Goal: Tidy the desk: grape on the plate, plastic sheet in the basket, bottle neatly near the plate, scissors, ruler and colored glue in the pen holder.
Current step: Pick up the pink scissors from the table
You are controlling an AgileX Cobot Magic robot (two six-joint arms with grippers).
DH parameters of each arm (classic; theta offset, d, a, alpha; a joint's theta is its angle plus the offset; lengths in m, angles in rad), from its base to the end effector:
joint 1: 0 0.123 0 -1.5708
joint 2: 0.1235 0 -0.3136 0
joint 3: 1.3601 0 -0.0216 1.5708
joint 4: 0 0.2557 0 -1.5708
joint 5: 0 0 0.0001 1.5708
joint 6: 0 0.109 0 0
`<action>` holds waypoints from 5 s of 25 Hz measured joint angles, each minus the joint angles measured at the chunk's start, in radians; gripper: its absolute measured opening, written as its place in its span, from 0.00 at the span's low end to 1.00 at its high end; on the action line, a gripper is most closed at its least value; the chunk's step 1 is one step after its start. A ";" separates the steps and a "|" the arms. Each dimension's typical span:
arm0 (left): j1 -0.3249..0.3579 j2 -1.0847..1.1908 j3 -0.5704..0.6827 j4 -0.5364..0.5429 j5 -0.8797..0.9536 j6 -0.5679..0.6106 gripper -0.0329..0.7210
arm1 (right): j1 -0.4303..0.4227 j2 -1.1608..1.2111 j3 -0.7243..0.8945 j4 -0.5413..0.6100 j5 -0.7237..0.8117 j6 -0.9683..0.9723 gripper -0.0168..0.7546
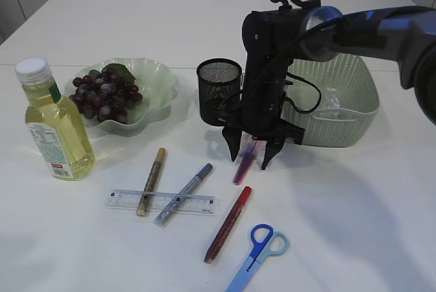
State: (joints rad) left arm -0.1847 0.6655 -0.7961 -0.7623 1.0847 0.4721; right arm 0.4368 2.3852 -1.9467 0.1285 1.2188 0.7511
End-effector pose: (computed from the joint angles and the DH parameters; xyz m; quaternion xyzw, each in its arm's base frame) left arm 0.0750 -0.0818 0.3648 0.2339 0.8408 -0.3190 0.3695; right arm 0.4481 0.2237 0.1326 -0.1780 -0.9822 -0.0501 0.0334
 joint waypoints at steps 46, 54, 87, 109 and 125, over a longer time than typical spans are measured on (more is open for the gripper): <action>0.000 0.000 0.000 0.000 0.014 -0.002 0.62 | -0.001 0.016 0.000 -0.017 0.000 -0.002 0.63; 0.000 0.000 0.000 0.000 0.016 -0.002 0.62 | -0.001 0.019 -0.004 -0.008 0.000 -0.002 0.63; 0.000 0.000 0.000 0.000 0.019 -0.002 0.62 | -0.001 0.019 -0.004 -0.015 0.000 -0.009 0.27; 0.000 0.000 0.000 0.000 0.026 -0.002 0.62 | -0.001 0.019 -0.004 -0.013 0.000 -0.138 0.26; 0.000 0.000 0.000 0.000 0.026 -0.002 0.62 | 0.013 0.019 -0.004 -0.031 0.000 -0.232 0.26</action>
State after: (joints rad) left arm -0.1847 0.6655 -0.7961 -0.7623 1.1108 0.4704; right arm 0.4499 2.4045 -1.9508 0.0977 1.2188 0.5188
